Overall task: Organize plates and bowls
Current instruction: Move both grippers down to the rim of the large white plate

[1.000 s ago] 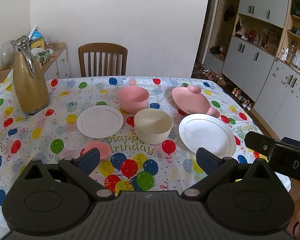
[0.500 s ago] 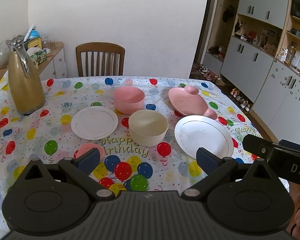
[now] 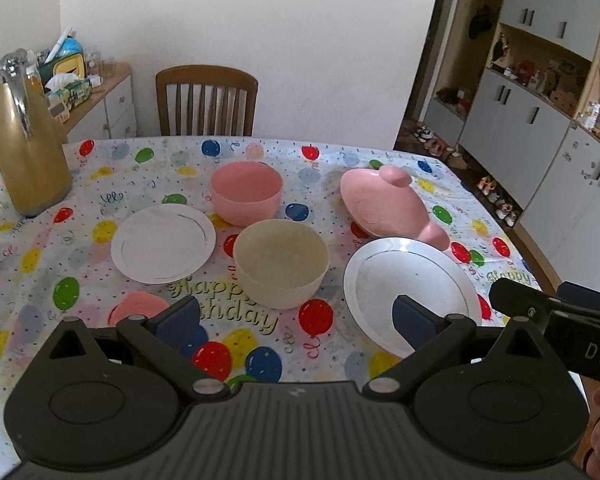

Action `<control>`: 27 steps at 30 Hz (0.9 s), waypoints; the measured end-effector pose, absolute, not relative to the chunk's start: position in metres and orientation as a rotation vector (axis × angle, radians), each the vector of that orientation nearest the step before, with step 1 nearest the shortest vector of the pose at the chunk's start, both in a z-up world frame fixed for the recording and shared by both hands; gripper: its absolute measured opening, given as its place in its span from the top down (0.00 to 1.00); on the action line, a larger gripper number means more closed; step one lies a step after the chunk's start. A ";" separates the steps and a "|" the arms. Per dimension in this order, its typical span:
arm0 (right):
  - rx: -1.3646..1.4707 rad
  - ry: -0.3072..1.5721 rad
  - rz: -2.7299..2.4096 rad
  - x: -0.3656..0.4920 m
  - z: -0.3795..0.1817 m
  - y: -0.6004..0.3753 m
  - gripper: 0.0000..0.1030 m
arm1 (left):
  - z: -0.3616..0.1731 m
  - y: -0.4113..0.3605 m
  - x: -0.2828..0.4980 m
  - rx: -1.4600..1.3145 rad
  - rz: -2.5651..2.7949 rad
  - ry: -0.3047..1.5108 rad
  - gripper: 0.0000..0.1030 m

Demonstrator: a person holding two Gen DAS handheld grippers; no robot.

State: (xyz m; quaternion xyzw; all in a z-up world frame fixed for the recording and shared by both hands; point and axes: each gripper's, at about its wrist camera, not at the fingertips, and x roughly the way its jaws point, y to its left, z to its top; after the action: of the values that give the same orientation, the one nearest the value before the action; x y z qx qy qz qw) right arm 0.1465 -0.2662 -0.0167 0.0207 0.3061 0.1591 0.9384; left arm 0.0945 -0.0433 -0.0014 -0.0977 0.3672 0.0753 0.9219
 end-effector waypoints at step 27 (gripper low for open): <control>-0.101 0.854 0.365 0.313 -0.116 -0.325 0.31 | -0.095 -0.076 0.202 -0.285 0.227 0.941 0.07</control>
State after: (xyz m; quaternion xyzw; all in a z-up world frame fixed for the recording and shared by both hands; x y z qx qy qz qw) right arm 0.3130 -0.3254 -0.1158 -0.0488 0.4116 0.1757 0.8929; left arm 0.2020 -0.0761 -0.0949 -0.1367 0.4508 0.1085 0.8754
